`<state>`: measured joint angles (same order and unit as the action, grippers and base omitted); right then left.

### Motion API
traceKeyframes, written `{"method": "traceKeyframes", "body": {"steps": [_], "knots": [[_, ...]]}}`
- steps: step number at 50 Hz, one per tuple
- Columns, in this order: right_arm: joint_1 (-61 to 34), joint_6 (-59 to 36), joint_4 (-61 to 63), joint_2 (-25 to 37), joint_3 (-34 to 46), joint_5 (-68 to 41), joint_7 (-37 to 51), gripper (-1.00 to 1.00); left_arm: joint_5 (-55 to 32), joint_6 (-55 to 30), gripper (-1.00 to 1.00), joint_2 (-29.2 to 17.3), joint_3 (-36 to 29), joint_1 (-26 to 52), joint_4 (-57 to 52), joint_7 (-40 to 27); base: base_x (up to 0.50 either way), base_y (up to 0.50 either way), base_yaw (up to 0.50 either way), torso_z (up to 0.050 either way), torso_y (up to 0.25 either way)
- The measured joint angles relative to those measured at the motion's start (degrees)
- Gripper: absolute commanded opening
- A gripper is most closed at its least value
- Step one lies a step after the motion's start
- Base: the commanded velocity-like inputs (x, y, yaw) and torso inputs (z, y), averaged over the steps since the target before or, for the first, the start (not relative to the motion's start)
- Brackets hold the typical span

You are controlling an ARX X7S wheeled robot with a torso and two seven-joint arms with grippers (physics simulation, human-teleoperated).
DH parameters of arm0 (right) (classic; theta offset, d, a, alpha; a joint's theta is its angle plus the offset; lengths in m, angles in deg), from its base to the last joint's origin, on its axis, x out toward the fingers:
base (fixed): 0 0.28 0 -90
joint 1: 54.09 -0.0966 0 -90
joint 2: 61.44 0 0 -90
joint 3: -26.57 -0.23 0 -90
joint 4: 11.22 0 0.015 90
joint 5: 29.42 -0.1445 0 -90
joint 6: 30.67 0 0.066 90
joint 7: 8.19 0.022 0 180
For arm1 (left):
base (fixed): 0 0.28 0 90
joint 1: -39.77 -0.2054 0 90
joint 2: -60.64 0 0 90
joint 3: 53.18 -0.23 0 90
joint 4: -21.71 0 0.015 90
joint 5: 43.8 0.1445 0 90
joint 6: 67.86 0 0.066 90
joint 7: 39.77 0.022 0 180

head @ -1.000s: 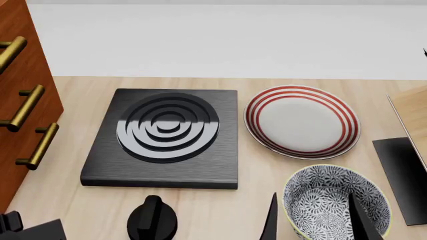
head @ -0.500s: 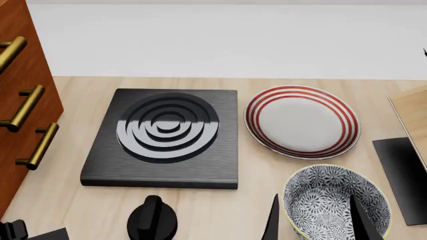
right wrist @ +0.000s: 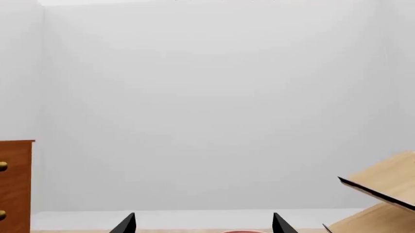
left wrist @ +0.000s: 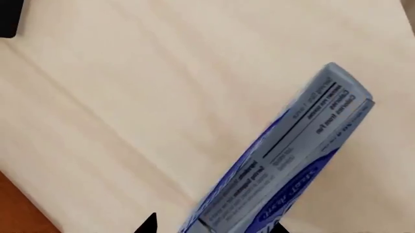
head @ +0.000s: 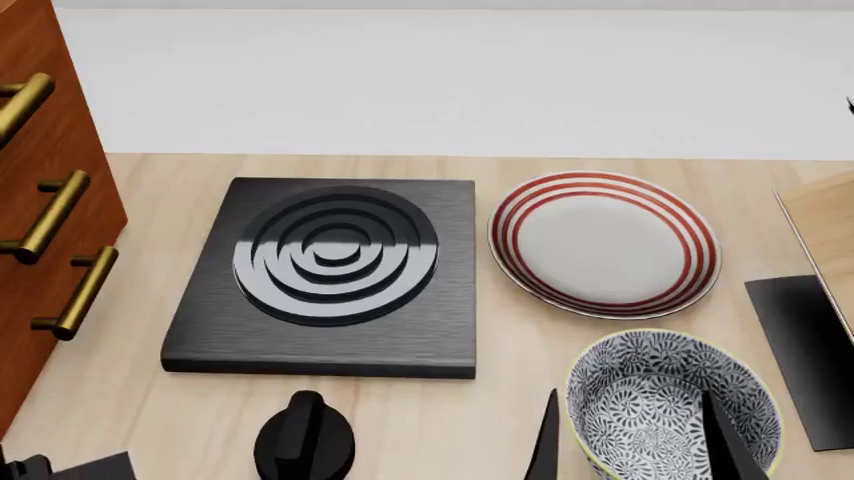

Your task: Pick up the cream cheese and put it in the bowl.

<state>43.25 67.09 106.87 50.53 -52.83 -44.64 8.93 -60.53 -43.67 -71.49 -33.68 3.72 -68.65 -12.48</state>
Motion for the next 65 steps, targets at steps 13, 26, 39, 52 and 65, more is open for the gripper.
{"method": "traceKeyframes", "body": {"steps": [13, 26, 39, 52, 65], "knots": [[0.0, 0.1, 0.2, 0.2, 0.1, 0.0, 0.2, 1.00, -1.2, 0.4, -1.00, -0.2, -0.1, 0.5, 0.6, -0.1, 0.00, 0.00, 0.00, 0.000, 0.000], [0.2, 0.5, 0.3, 0.3, 0.2, 0.0, 0.4, 1.00, -1.0, 0.9, -1.00, -1.2, 2.5, -1.1, -1.3, -2.1, 0.00, 0.00, 0.00, 0.000, 0.000], [0.7, 0.8, 0.9, 0.6, 0.1, 0.0, 0.7, 1.00, -3.4, 1.9, -1.00, -1.2, 9.6, -3.2, -7.0, -6.8, 0.00, 0.00, 0.00, 0.000, 0.000], [1.1, 1.1, 1.2, 0.9, 0.0, -0.1, 0.9, 1.00, -6.3, 2.8, -1.00, -1.5, 16.4, -4.3, -13.3, -10.3, 0.00, 0.00, 0.00, 0.000, 0.000], [0.7, -0.3, 2.6, 1.8, -1.0, -1.9, 1.5, 1.00, -11.2, 7.2, -1.00, -2.7, 23.3, -5.9, -19.7, -10.0, 0.00, 0.00, 0.00, 0.000, 0.000]]}}
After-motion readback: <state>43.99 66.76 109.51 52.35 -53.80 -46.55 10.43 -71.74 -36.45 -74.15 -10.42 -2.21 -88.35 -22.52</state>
